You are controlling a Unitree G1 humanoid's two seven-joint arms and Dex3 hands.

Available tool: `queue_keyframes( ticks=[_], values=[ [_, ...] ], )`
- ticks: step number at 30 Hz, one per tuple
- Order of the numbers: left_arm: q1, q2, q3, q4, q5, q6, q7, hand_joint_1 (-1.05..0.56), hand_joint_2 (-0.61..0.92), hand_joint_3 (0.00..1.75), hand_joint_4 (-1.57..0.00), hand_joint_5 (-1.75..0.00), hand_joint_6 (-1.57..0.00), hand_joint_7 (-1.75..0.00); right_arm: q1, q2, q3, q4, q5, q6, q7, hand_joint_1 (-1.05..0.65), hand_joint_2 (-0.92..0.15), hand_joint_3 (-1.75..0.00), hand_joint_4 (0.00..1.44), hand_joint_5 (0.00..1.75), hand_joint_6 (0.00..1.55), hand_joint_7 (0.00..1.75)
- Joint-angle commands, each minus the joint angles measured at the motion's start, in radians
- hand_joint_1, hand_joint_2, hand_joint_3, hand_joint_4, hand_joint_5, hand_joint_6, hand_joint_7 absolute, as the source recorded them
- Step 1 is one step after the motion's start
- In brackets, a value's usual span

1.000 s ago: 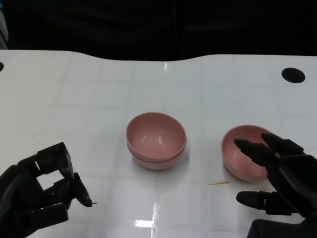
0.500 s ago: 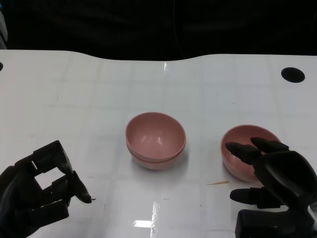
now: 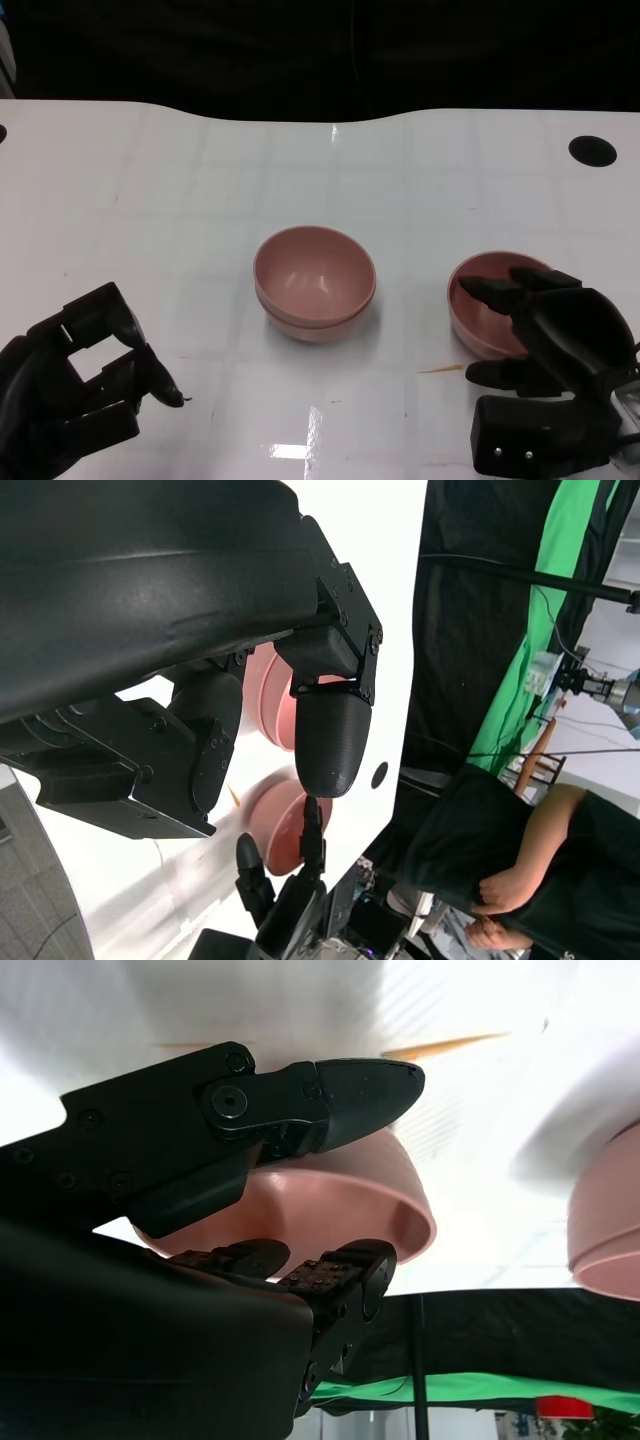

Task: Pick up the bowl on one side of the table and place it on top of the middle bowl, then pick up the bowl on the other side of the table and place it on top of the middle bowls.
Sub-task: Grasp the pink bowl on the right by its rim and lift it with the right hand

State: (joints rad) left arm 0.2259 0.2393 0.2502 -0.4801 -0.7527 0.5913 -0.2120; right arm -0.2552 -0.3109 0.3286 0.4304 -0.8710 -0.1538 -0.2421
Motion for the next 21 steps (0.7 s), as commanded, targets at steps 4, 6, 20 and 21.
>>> queue_keyframes(
  ticks=[4,6,20,21],
  values=[
    [0.003,0.003,0.011,-0.017,0.007,0.001,0.016,0.22,0.92,1.39,-0.89,-1.75,-0.67,-1.75,-0.066,0.000,0.037,0.144,0.024,-0.020,-0.056,-0.82,-0.92,-0.21,0.45,0.05,0.50,0.03],
    [0.004,0.001,0.011,-0.016,0.007,-0.003,0.014,0.23,0.92,1.39,-0.89,-1.75,-0.66,-1.75,-0.084,0.003,0.051,0.188,0.025,-0.027,-0.072,-0.81,-0.92,-0.21,0.45,0.05,0.51,0.03],
    [0.006,-0.009,0.009,-0.024,0.008,-0.002,0.021,0.23,0.92,1.41,-0.87,-1.75,-0.64,-1.75,-0.143,0.036,0.108,0.421,0.072,-0.131,-0.269,-0.45,-0.92,-0.14,0.67,0.11,0.73,0.09],
    [0.005,-0.009,0.008,-0.022,0.010,-0.006,0.019,0.22,0.92,1.40,-0.87,-1.75,-0.64,-1.75,-0.148,0.036,0.112,0.440,0.075,-0.156,-0.302,-0.31,-0.92,-0.15,0.81,0.19,0.85,0.10]
  ],
)
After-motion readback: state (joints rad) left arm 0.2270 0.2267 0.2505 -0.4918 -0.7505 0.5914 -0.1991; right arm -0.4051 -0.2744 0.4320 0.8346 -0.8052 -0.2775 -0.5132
